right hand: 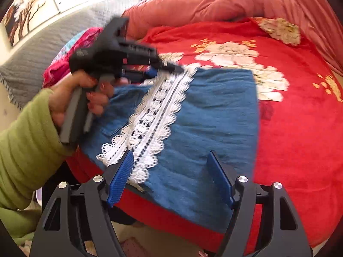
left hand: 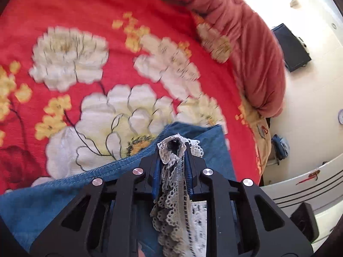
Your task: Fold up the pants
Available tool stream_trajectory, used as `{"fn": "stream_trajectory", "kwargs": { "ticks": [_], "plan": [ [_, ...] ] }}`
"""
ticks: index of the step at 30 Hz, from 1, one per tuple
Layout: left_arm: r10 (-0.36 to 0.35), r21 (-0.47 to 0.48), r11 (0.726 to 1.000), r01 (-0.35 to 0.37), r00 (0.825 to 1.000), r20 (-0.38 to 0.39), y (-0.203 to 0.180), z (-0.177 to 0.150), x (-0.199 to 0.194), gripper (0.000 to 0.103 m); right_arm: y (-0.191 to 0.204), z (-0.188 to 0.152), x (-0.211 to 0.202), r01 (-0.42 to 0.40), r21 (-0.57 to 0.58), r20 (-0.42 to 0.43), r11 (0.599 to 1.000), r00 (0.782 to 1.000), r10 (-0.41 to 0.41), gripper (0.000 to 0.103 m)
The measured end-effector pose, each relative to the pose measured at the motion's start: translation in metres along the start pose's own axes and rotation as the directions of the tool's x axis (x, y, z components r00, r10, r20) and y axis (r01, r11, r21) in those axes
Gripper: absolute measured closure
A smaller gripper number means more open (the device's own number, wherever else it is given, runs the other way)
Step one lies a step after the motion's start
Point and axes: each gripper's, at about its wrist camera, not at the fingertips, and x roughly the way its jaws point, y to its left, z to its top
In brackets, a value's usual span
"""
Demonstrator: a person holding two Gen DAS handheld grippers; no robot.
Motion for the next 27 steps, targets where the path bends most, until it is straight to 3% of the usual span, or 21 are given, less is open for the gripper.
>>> {"fn": "stream_trajectory", "kwargs": {
  "ticks": [2,4,8,10,16,21,27],
  "plan": [
    [0.026,0.046,0.999,-0.028,0.999,0.036,-0.01,0.0,-0.014,0.09,0.005,0.003,0.01,-0.003,-0.016,-0.013,1.0,1.0,0.003,0.033],
    [0.105,0.099,0.989,-0.11,0.993,0.057,-0.017,-0.002,-0.02,0.09,0.01,0.004,0.016,-0.012,-0.03,-0.026,0.999,1.0,0.011,0.033],
    [0.195,0.117,0.973,-0.197,0.98,0.029,-0.009,-0.002,-0.003,0.088,0.023,0.005,0.034,-0.008,-0.068,-0.053,0.998,0.999,0.005,0.026],
    [0.226,0.102,0.969,-0.226,0.974,0.009,0.0,-0.004,0.009,0.078,0.026,0.003,0.036,-0.007,-0.077,-0.051,0.997,0.999,0.003,0.026],
    [0.213,0.048,0.976,-0.215,0.976,0.038,0.01,-0.01,-0.005,0.058,0.023,0.002,0.024,-0.038,-0.056,-0.041,0.998,0.998,0.036,0.026],
    [0.207,0.04,0.976,-0.213,0.971,0.119,-0.004,-0.019,-0.045,0.052,0.017,0.003,0.002,-0.021,-0.036,0.005,0.999,1.0,0.021,0.025],
    [0.205,0.032,0.977,-0.213,0.966,0.154,-0.02,-0.048,-0.077,0.047,0.005,0.002,-0.016,0.013,-0.01,0.034,1.0,0.999,-0.012,0.022]
  ]
}}
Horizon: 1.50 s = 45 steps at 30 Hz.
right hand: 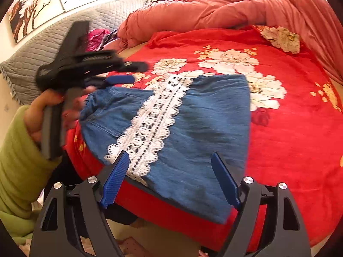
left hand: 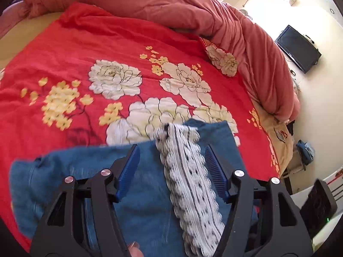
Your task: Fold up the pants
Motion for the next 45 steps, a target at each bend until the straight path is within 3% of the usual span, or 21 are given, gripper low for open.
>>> {"fn": "stream_trajectory", "kwargs": {
  "ticks": [8,14,17,24,26,29,33,37,41,45],
  "plan": [
    [-0.003,-0.015,1.0,0.003,1.0,-0.003,-0.011,-0.033,-0.027,0.045,-0.02,-0.008,-0.017,0.063,0.041,0.026,0.997,0.998,-0.064,0.021],
    [0.001,-0.01,1.0,-0.002,0.997,-0.072,-0.019,-0.065,-0.027,0.046,-0.031,-0.013,-0.027,0.099,0.063,0.046,0.993,0.994,-0.102,0.021],
    [-0.016,-0.042,0.999,0.01,0.991,-0.134,-0.018,-0.085,-0.017,0.062,-0.034,-0.014,-0.028,0.108,0.064,0.044,0.992,0.993,-0.111,0.021],
    [-0.037,-0.047,0.998,0.028,0.98,-0.195,-0.029,-0.107,0.003,0.071,-0.035,-0.016,-0.023,0.096,0.08,0.03,0.992,0.995,-0.099,0.021],
    [-0.004,-0.029,1.0,-0.001,0.98,-0.198,-0.032,-0.11,0.01,0.091,-0.033,-0.017,-0.022,0.087,0.08,0.029,0.993,0.996,-0.09,0.021],
    [0.012,0.0,1.0,-0.013,0.98,-0.199,-0.036,-0.111,0.004,0.095,-0.03,-0.016,-0.021,0.082,0.07,0.023,0.994,0.996,-0.084,0.021],
    [0.082,0.074,0.995,-0.071,0.985,-0.154,-0.037,-0.107,-0.021,0.095,-0.02,-0.008,-0.023,0.068,0.022,0.045,0.997,0.997,-0.069,0.021],
    [0.095,0.069,0.994,-0.084,0.979,-0.178,-0.036,-0.112,-0.011,0.09,-0.008,0.003,-0.011,0.078,-0.04,0.042,0.996,0.996,-0.076,0.023],
    [0.112,0.078,0.992,-0.099,0.976,-0.185,-0.036,-0.116,-0.005,0.081,-0.007,-0.003,0.014,0.136,-0.091,-0.036,0.986,0.989,-0.14,0.029],
    [0.108,0.08,0.992,-0.095,0.978,-0.178,-0.035,-0.116,-0.007,0.071,-0.02,-0.018,0.028,0.14,-0.058,-0.091,0.988,0.985,-0.145,0.03]
  ]
}}
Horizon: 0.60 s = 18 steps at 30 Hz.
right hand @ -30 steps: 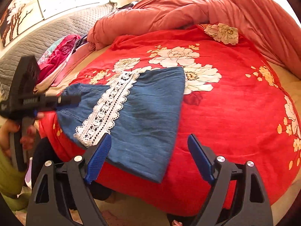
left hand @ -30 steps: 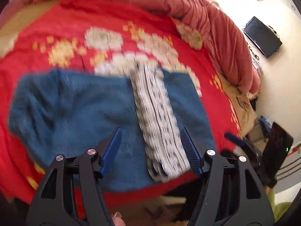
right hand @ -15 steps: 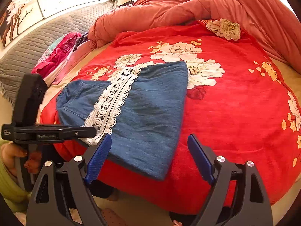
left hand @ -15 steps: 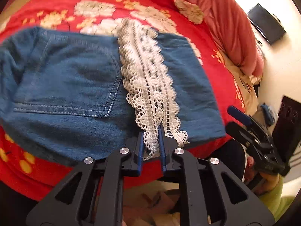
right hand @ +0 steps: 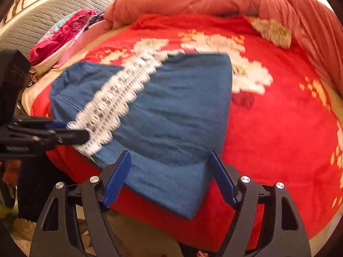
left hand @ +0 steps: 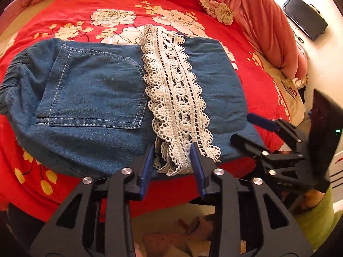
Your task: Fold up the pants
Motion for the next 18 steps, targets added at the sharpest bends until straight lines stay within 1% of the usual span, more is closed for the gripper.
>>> {"fn": "stream_trajectory", "kwargs": {
  "ticks": [3,4,5,7,10,11,14,15,18],
  "plan": [
    [-0.004,0.002,1.0,0.004,1.0,0.007,-0.001,0.0,-0.002,0.065,-0.001,-0.003,0.001,0.003,0.008,0.005,1.0,1.0,-0.003,0.029],
    [-0.004,0.004,1.0,0.004,1.0,0.01,-0.002,0.0,-0.004,0.062,-0.001,-0.003,0.0,0.001,0.015,0.004,1.0,1.0,-0.001,0.028],
    [-0.004,0.005,1.0,0.004,1.0,0.014,-0.002,0.0,-0.005,0.059,-0.003,-0.003,-0.002,-0.023,0.046,0.006,0.999,1.0,0.022,0.027],
    [-0.004,0.013,1.0,0.003,1.0,0.028,-0.005,-0.001,-0.01,0.056,-0.012,-0.004,-0.012,-0.075,0.121,0.038,0.99,0.997,0.071,0.027],
    [-0.001,0.014,1.0,0.001,0.999,0.044,-0.005,-0.001,-0.017,0.051,-0.018,-0.006,-0.026,-0.07,0.152,0.066,0.986,0.996,0.06,0.027],
    [0.002,0.013,1.0,-0.002,0.999,0.053,-0.005,-0.001,-0.02,0.049,-0.019,-0.005,-0.03,-0.071,0.157,0.074,0.985,0.995,0.06,0.026],
    [0.018,0.012,1.0,-0.019,0.996,0.091,-0.003,0.001,-0.033,0.044,-0.02,-0.003,-0.042,-0.055,0.159,0.096,0.986,0.995,0.04,0.023],
    [0.022,0.011,1.0,-0.023,0.995,0.099,-0.002,0.002,-0.035,0.042,-0.019,-0.002,-0.044,-0.053,0.16,0.099,0.986,0.994,0.038,0.021],
    [0.035,0.008,0.999,-0.037,0.991,0.13,0.0,0.003,-0.046,0.038,-0.019,0.001,-0.051,-0.041,0.16,0.108,0.986,0.994,0.024,0.02]
  ]
}}
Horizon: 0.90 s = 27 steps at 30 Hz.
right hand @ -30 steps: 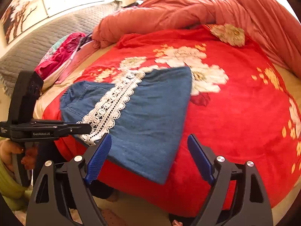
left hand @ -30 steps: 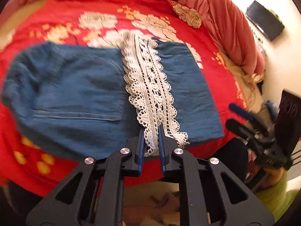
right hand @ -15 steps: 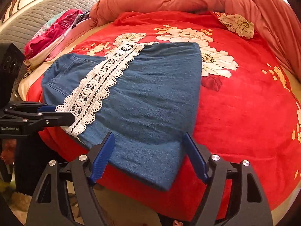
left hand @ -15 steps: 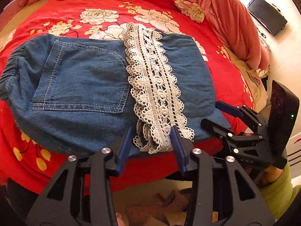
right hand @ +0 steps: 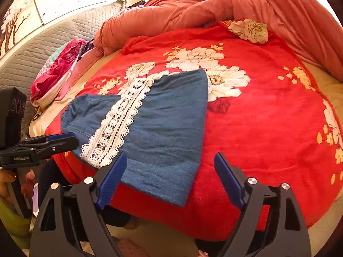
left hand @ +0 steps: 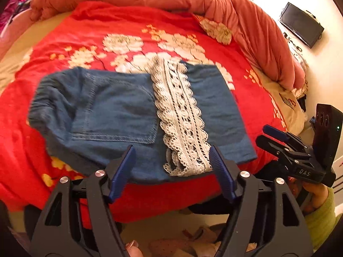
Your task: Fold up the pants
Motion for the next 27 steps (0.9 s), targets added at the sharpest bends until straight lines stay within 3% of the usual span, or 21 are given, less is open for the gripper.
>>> {"fn": "stream_trajectory", "kwargs": {
  "ticks": [2,5,18,27],
  "plan": [
    [0.015,0.001,1.0,-0.015,1.0,0.019,0.003,0.002,-0.006,0.034,0.003,0.003,-0.002,0.004,-0.006,0.006,1.0,1.0,-0.004,0.02],
    [0.047,0.001,0.999,-0.047,0.998,0.044,0.01,0.004,-0.013,0.032,0.008,0.008,-0.004,0.014,-0.011,0.017,1.0,1.0,-0.014,0.01],
    [0.068,-0.093,0.994,-0.06,0.994,0.09,0.06,0.004,-0.032,0.022,0.049,0.038,0.006,0.032,-0.103,0.019,0.994,0.999,-0.03,0.006],
    [0.077,-0.206,0.977,-0.052,0.991,0.112,0.109,-0.007,-0.045,0.018,0.094,0.067,0.035,-0.049,-0.207,-0.037,0.977,0.998,0.042,0.006]
  ]
}}
